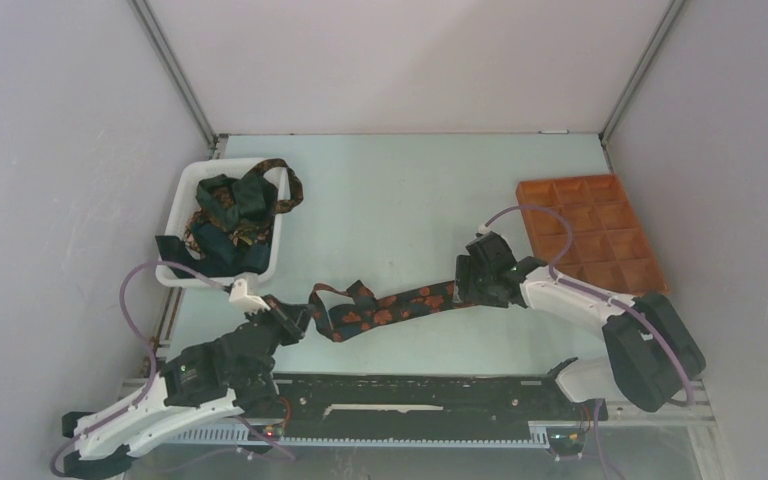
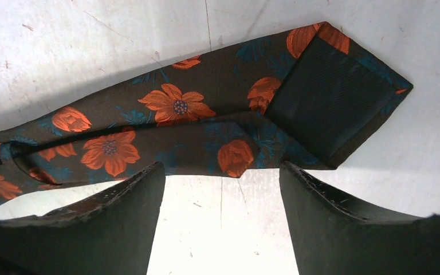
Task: Roll the ties
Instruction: Flatten out the tie at the center of the board.
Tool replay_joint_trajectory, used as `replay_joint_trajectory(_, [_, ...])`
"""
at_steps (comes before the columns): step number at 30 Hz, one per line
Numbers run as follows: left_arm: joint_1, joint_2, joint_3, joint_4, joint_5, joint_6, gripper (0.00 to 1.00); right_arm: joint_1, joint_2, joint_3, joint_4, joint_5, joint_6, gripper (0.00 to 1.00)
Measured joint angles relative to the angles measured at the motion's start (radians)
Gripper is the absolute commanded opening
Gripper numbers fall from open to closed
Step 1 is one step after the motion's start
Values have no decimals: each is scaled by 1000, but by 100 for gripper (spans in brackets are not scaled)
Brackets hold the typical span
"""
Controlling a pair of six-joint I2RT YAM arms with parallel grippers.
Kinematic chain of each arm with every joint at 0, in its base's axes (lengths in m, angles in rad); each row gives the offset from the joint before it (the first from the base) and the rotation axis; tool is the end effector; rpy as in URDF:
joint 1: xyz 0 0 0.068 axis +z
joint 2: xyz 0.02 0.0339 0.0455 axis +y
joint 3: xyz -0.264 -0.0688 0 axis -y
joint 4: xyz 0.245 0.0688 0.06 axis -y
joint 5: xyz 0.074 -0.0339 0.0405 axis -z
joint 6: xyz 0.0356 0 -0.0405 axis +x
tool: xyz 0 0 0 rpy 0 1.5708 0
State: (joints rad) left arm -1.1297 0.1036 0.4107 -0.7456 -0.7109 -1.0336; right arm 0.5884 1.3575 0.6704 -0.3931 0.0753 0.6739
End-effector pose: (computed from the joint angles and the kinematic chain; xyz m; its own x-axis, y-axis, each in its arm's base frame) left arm 0.0484 -0.0482 0.2292 -0.4648 -0.5405 -0.7013 0.0659 0.7688 -0.6361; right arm 0.2038 0.1327 0.1659 -0.9003 0.1474 -0.4096 0.0484 0.9690 0.2422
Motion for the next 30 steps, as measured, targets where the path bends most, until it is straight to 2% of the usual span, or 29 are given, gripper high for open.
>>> replay_joint_trajectory(7, [0,-69,-1,-97,-46,-42,11,3,53,1,40,3,0,52])
replay_joint_trajectory(14, [0,-73,-1,-141,-46,-63,45,3,73,3,67,18,-2,37])
replay_joint_trajectory(17, [0,-73,-1,-146,-45,-66,56,3,87,6,90,24,-5,30])
replay_joint_trajectory(21, [0,-73,-1,-150,-45,-65,66,-6,106,15,109,24,-8,19])
replay_joint_trajectory(26, [0,-73,4,-146,-45,-47,75,-46,158,66,96,8,-29,0])
replay_joint_trajectory(30, [0,-48,7,-123,-45,-19,75,-85,222,138,72,6,-50,0])
